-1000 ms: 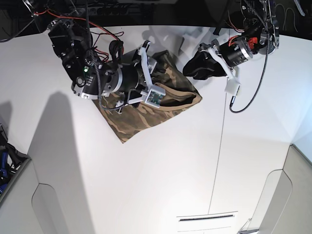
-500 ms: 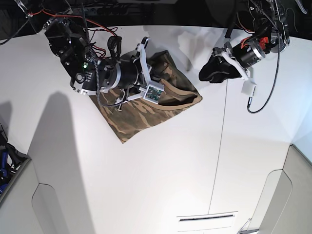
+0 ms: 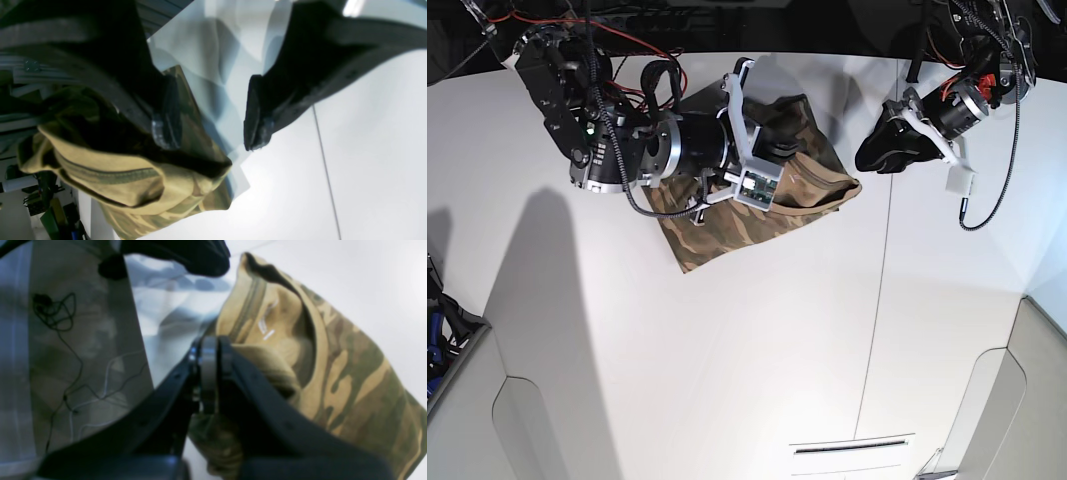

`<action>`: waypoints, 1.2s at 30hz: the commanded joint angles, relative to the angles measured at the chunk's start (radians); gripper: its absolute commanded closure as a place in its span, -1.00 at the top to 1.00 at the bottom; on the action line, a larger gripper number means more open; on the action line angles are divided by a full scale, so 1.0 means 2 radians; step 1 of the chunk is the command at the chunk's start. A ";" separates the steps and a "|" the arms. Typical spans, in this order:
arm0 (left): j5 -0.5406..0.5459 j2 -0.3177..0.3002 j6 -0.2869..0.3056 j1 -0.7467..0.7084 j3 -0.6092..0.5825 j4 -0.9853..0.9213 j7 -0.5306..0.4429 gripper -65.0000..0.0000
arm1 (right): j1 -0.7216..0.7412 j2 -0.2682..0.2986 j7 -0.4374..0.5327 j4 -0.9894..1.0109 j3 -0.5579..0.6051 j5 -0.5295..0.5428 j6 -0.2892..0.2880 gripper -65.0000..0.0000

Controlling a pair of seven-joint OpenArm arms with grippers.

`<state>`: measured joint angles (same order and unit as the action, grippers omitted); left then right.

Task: Fold the T-shirt properly
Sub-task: 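Press and tuck the bundle edges with the right gripper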

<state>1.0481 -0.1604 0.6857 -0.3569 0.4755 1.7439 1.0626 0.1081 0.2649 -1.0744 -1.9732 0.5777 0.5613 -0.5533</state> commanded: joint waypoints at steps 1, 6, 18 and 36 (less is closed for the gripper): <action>0.012 -0.003 0.006 0.002 0.002 0.009 -0.005 0.02 | 0.005 -0.005 0.011 -0.010 -0.002 0.015 0.000 -1.00; -0.001 -0.007 0.006 0.002 0.002 0.009 -0.005 0.02 | 0.005 -0.022 0.010 -0.010 -0.002 0.016 0.000 -1.00; -0.001 -0.040 0.006 -0.026 0.004 0.009 -0.005 0.02 | 0.005 -0.035 0.015 -0.010 -0.002 0.011 0.000 -0.12; 0.005 -0.034 0.006 -0.082 0.006 0.009 -0.005 0.02 | -0.003 -0.068 0.002 -0.009 -0.134 0.011 0.002 -0.56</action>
<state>1.0325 -0.2234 0.6857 -0.5198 0.4805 1.7439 1.0653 0.0925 0.1307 -1.0824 -1.9747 0.3099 0.5690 -0.5468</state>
